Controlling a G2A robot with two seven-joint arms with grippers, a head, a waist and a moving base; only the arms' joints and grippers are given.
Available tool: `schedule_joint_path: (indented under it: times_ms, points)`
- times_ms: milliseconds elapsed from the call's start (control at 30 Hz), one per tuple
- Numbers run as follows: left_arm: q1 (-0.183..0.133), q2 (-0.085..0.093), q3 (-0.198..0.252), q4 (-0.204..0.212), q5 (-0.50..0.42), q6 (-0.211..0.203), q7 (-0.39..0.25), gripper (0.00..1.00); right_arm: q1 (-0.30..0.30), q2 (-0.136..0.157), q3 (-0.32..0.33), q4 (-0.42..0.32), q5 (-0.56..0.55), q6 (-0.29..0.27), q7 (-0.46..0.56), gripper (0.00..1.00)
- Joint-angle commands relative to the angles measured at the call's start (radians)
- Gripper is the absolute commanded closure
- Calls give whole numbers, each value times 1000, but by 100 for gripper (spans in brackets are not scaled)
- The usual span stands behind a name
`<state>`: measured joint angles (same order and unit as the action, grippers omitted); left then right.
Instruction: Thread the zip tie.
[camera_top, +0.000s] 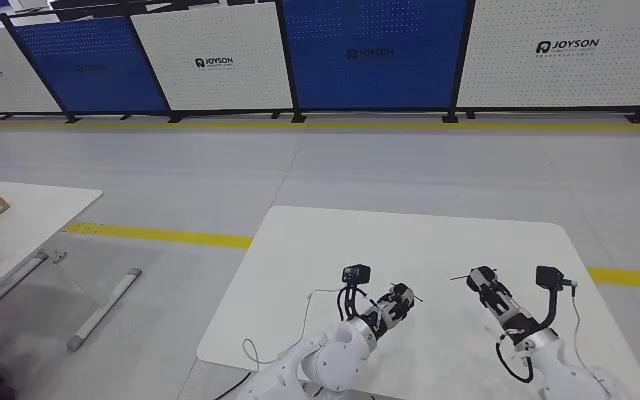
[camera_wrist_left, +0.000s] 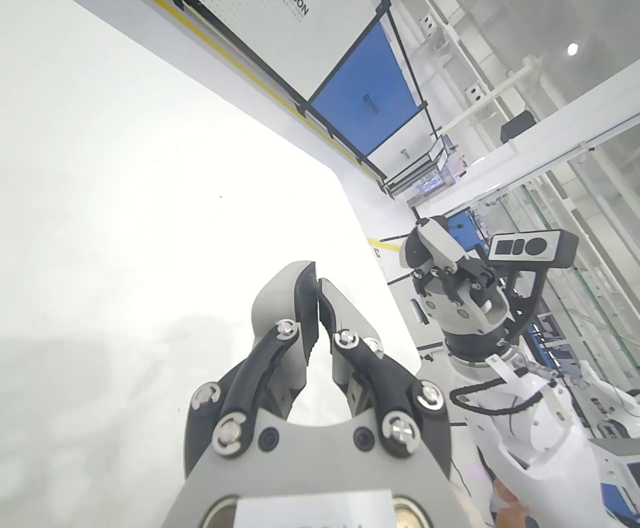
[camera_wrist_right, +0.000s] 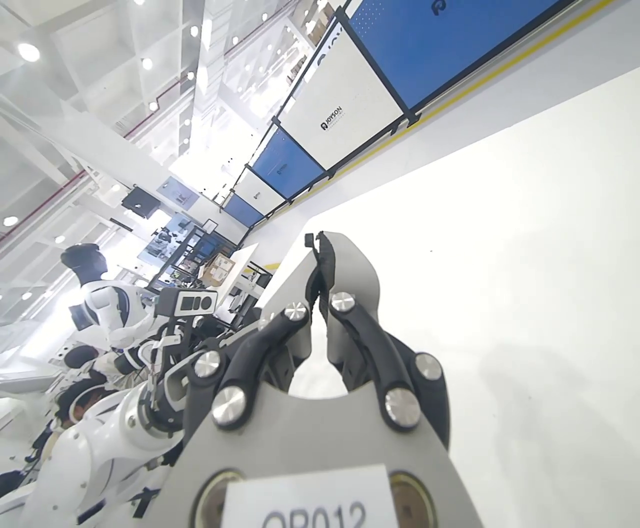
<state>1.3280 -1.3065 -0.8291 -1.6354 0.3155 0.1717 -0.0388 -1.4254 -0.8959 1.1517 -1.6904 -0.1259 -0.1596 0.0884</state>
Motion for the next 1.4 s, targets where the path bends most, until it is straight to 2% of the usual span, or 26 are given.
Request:
schedule_joint_path:
  times_ms: [0,133,367,533,600,667,933,1033,1100,1200,1367]
  points:
    - [0,0,0,-1,0,0,0,100,0,0,0,0,0,0,0,100]
    - [0,0,0,-1,0,0,0,100,-10,-2,7,-11,-9,-7,-20,100]
    - [0,0,0,-1,0,0,0,100,-122,-8,33,-28,6,-77,-78,100]
    - [0,0,0,-1,0,0,0,100,-168,-17,16,-47,-28,-61,-104,100]
    - [0,0,0,-1,0,0,0,100,-169,-21,4,-47,-25,-58,-73,100]
    - [0,0,0,-1,0,0,0,100,-151,-23,-4,-40,-9,-56,-1,100]
    - [0,0,0,-1,0,0,0,100,-151,-23,-4,-40,-9,-56,-1,100]
    - [0,0,0,-1,0,0,0,100,-156,-29,2,-33,18,-80,-27,100]
    - [0,0,0,-1,0,0,0,100,-159,-36,5,-12,40,-79,-84,100]
    - [0,0,0,-1,0,0,0,100,-141,-48,-16,15,64,-82,-88,100]
    - [0,0,0,-1,0,0,0,100,-121,-71,-73,26,22,-67,-151,100]
